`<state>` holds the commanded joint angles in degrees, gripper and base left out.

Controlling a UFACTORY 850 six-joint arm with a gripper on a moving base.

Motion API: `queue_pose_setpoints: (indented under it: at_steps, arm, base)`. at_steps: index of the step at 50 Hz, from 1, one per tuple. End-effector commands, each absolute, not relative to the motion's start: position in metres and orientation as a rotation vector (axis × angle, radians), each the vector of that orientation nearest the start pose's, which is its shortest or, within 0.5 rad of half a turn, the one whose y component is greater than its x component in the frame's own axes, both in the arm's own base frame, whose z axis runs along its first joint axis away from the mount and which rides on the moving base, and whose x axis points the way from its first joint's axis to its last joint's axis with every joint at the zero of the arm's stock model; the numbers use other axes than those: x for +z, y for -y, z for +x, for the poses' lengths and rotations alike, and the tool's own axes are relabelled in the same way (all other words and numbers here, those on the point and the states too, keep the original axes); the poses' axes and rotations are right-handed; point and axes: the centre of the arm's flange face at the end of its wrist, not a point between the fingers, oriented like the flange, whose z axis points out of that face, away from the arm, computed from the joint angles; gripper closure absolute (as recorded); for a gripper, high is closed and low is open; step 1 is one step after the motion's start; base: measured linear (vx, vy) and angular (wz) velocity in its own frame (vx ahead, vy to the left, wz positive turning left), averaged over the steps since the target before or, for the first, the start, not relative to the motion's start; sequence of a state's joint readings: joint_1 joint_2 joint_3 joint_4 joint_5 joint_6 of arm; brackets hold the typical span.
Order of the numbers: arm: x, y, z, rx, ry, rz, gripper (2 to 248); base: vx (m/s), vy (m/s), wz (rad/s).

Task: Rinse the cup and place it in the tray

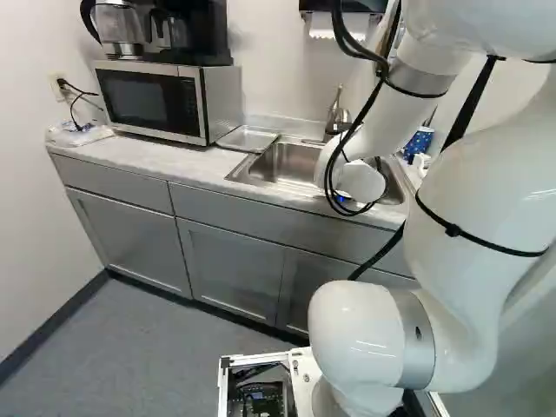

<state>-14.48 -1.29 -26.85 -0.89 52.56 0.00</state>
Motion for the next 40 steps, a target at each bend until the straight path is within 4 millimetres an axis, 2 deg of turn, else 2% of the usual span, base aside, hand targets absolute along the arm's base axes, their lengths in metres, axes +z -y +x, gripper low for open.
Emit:
queue_pose_setpoints:
  at_steps: [40]
  arm:
    - [0.4158,0.1029,0.403,-2.068,-0.299,-2.55,127]
  base:
    - [0.0,0.0,0.0]
